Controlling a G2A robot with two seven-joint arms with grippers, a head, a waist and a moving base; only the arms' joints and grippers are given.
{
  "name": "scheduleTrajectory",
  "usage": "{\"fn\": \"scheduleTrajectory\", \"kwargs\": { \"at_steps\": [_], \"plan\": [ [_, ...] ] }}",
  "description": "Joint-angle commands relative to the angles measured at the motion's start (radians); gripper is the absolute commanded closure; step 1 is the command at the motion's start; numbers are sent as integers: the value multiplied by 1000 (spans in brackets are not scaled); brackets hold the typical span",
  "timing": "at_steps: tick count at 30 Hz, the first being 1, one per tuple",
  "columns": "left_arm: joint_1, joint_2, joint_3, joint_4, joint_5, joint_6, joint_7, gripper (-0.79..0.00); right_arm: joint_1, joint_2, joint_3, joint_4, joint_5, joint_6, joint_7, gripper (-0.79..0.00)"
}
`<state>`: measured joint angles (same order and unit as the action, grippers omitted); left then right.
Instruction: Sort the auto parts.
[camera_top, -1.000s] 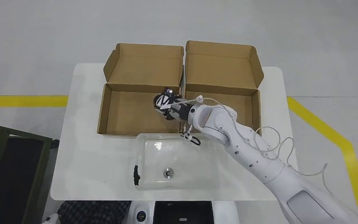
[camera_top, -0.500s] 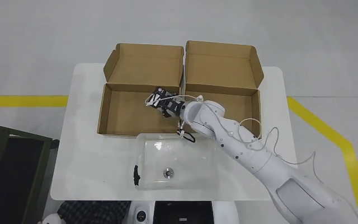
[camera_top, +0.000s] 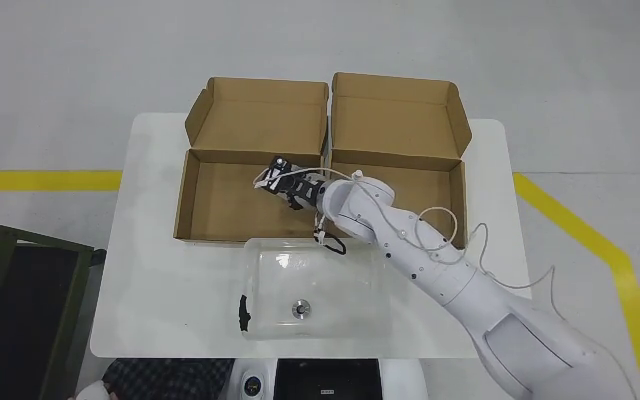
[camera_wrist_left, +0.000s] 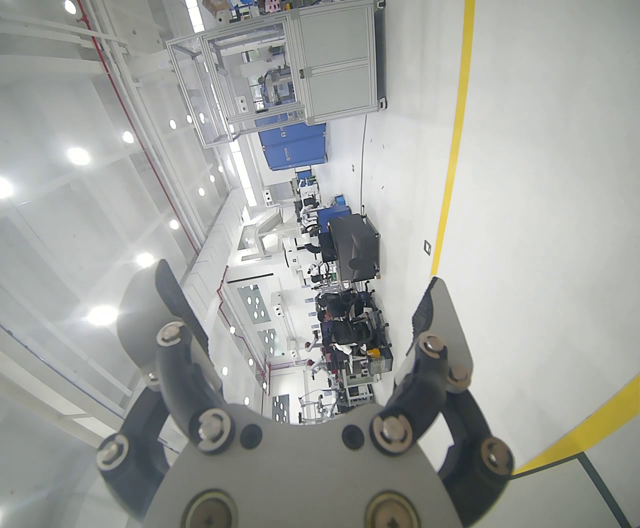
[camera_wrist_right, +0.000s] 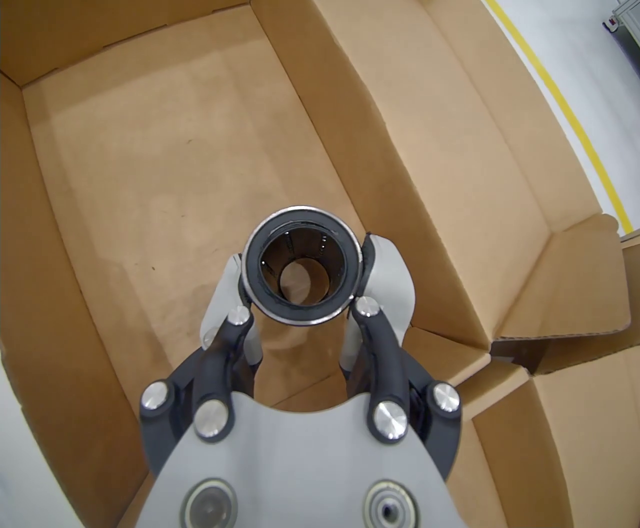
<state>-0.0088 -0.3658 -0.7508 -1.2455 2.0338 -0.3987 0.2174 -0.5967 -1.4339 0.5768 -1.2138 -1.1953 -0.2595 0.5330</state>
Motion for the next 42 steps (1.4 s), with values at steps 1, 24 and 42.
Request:
{"fn": "scheduleTrajectory", "kwargs": {
  "at_steps": [1,24,42],
  "plan": [
    [0,0,0,0,0,0,0,-785,-4,-2,5,-1,-5,-4,2,-360],
    [0,0,0,0,0,0,0,-785,-250,67,138,-421,-126,-193,17,-542],
    [0,0,0,0,0,0,0,-785,-483,134,191,-611,-123,-465,70,-585]
  ]
}}
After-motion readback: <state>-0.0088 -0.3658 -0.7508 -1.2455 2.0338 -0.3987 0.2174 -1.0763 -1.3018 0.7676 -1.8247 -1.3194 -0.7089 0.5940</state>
